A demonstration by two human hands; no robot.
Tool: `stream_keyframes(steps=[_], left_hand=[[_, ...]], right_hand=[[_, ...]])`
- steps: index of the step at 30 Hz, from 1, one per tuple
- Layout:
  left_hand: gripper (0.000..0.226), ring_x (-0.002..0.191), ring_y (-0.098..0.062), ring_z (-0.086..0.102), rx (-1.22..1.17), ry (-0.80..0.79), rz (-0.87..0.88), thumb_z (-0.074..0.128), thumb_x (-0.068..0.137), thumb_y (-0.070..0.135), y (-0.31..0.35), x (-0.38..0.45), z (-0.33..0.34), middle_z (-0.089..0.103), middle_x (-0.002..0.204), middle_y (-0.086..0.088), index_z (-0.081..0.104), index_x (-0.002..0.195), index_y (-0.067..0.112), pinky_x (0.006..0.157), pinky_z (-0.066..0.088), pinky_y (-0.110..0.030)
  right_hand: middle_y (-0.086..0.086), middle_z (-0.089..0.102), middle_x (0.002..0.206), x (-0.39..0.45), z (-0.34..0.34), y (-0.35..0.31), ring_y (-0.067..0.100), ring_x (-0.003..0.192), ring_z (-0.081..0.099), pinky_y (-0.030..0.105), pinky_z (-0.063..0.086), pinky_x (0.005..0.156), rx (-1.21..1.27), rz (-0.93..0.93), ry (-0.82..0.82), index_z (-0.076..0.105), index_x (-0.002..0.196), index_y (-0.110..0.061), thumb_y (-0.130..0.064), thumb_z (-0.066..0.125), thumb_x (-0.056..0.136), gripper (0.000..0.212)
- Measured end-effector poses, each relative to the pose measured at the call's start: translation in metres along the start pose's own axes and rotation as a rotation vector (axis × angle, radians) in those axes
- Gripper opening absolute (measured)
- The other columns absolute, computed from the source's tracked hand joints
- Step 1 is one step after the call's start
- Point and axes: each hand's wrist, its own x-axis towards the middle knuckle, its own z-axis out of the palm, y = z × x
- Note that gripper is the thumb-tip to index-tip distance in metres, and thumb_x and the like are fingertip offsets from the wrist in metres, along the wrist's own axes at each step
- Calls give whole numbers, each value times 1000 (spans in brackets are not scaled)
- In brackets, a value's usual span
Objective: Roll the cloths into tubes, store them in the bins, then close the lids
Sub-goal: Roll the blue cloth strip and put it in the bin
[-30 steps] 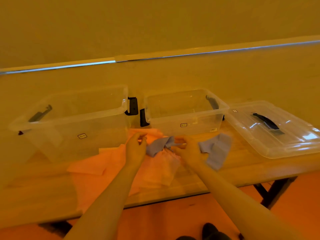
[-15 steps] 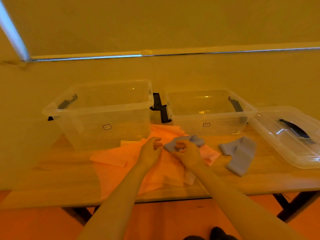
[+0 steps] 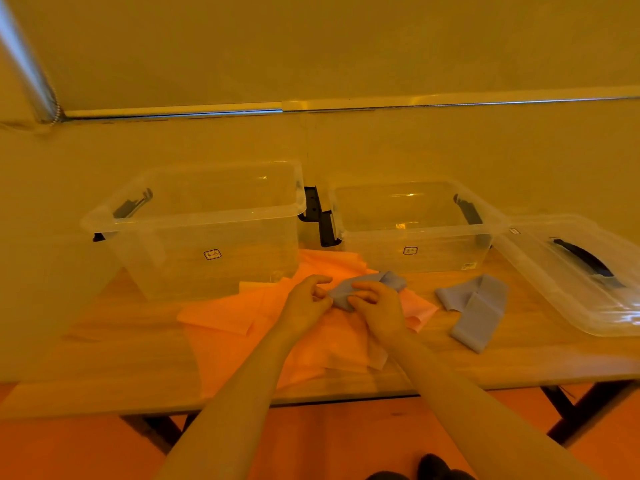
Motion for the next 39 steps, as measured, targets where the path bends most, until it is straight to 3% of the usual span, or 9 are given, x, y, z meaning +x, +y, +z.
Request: stream_keyframes(steps=[5,9,14,19,24,27,31,35,39], left_hand=[[31,73,-15,59,-70,-33,-10,59,86,-5,9,-3,5,62,97,-13,61,115,6,58,47,-14],[22,76,-17,61,-164,-40,-28,58,89,-3,20,-7,11,65,96,-14,62,110,5,60,49,-18],[24,73,-10,64,-314,-19,-47,60,88,-4,39,-10,22,66,96,-14,62,111,0,61,51,-13],[21,74,-12,66,-430,-32,-19,61,90,2,73,-9,36,66,92,-11,61,110,8,65,53,-21],[23,60,-3,63,-415,-83,61,55,92,-3,116,2,52,63,81,-5,60,114,2,60,53,-16],[25,61,-3,64,-391,-107,83,52,93,-5,141,11,62,63,79,-7,59,116,-1,63,53,-18],[27,53,1,62,-397,-128,118,48,93,-10,172,23,77,60,74,-7,56,119,-7,59,52,-16],[27,51,1,62,-432,-117,150,47,92,-12,200,30,89,61,71,-5,57,117,-7,58,52,-15],[24,55,0,63,-462,-127,197,48,92,-10,225,35,99,63,75,-5,60,111,0,61,53,-16]], right_hand=[[2,65,78,-1,-8,-8,-7,61,62,10,47,57,73,-22,-12,61,113,3,10,60,86,28],[19,68,101,-5,-18,-19,16,85,66,20,55,68,180,-16,4,62,114,-2,3,63,88,27],[5,66,89,-9,-38,-28,17,85,65,16,53,57,364,74,15,59,116,-6,3,60,90,28],[7,66,89,-5,-69,-37,21,85,64,34,55,76,400,84,72,58,116,-9,7,58,89,31],[12,64,88,1,-106,-55,25,85,62,30,52,70,451,52,118,57,114,-3,11,56,89,29],[11,64,91,1,-130,-72,12,74,66,20,54,63,474,17,131,53,118,-3,12,54,90,32],[21,65,103,10,-162,-87,26,93,65,28,55,74,424,-28,152,52,125,5,10,55,90,36],[8,65,88,19,-189,-104,14,80,64,22,55,68,378,-68,187,53,128,3,10,56,89,39],[13,63,99,19,-211,-121,7,77,62,13,53,61,347,-98,186,54,125,-1,8,54,91,35]])
